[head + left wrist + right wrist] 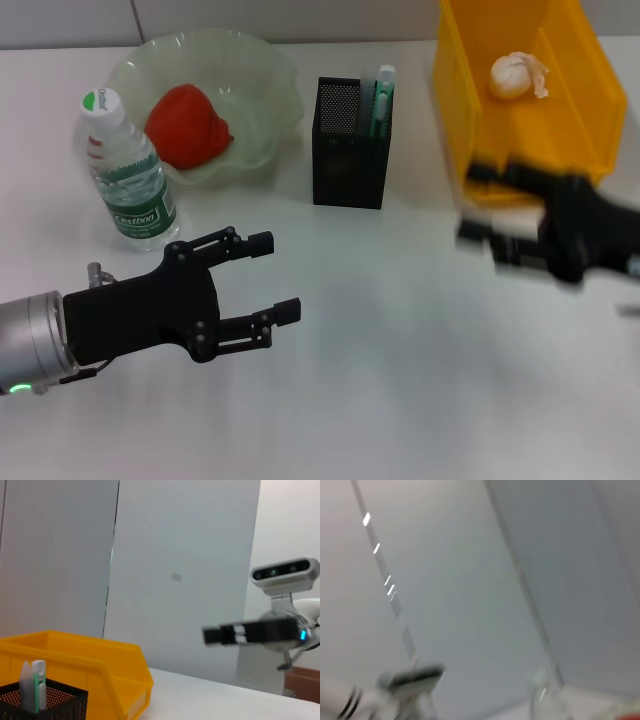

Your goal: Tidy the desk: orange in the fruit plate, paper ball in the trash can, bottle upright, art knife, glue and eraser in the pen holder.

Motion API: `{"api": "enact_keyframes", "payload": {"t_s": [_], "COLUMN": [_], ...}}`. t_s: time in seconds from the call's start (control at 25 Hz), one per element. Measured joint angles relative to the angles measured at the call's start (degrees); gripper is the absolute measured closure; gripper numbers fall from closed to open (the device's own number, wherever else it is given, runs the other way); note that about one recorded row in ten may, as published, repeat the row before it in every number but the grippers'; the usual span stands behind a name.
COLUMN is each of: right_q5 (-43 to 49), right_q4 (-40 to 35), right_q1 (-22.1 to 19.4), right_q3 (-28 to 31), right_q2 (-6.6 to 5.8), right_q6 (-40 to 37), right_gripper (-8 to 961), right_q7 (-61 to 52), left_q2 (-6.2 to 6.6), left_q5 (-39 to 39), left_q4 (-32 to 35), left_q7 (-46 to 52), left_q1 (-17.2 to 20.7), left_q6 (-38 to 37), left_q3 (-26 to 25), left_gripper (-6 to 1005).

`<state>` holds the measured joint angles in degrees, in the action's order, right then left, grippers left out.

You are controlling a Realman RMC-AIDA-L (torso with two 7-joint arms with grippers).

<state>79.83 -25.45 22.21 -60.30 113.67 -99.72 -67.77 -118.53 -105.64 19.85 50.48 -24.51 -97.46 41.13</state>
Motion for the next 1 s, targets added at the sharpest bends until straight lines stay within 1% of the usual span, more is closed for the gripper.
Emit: {"api": "enact_keyframes", "payload": {"t_s": [0.08,0.12,0.16,0.24,0.32,0.52,0.64,0.76,0.8,1.0], "right_q5": [7.59,14.18,14.18,17.72,19.89,23.90,24.10,24.14,24.14,24.18], "right_q4": [-0.15,-0.18,-0.18,0.01,0.07,0.10,0.10,0.10,0.10,0.15], "right_q1": [-0.22,-0.38,-0.38,-0.65,-1.06,-0.28,-0.20,-0.08,-0.02,0.34], "right_q3": [3.87,7.50,7.50,9.18,9.18,9.27,9.11,9.09,9.07,9.03], "right_q2": [-0.25,-0.31,-0.31,-0.30,-0.14,0.09,0.15,0.17,0.17,0.16], "right_q6": [-1.85,-2.69,-2.69,-2.75,-2.78,-1.35,-0.27,0.65,0.74,1.54], "right_gripper": [187,187,187,187,187,187,187,187,187,187], "right_q7": [0.25,1.22,1.22,2.99,5.30,5.96,6.22,6.37,6.41,6.67], "left_q2": [0.08,0.11,0.17,0.21,0.25,0.50,0.54,0.80,1.11,1.17], "left_q5": [0.00,0.00,0.00,-0.01,-0.01,-0.01,-0.04,-0.12,-0.39,-1.01], "left_q4": [0.00,0.01,0.08,0.29,0.67,1.86,2.40,2.88,3.13,3.39], "left_q7": [0.01,0.01,0.03,0.15,0.83,1.54,1.59,1.97,2.82,2.96], "left_q1": [-0.04,-0.07,-0.17,-0.28,-0.47,-0.64,-0.61,-0.63,-0.89,-1.20], "left_q6": [-0.01,-0.07,-0.12,-0.13,-0.07,-0.83,-1.02,-1.13,-1.41,-1.42], "left_q3": [0.11,0.29,0.76,1.70,2.98,4.27,4.31,4.61,5.11,5.19], "left_gripper": [199,199,199,199,199,199,200,200,200,200]}}
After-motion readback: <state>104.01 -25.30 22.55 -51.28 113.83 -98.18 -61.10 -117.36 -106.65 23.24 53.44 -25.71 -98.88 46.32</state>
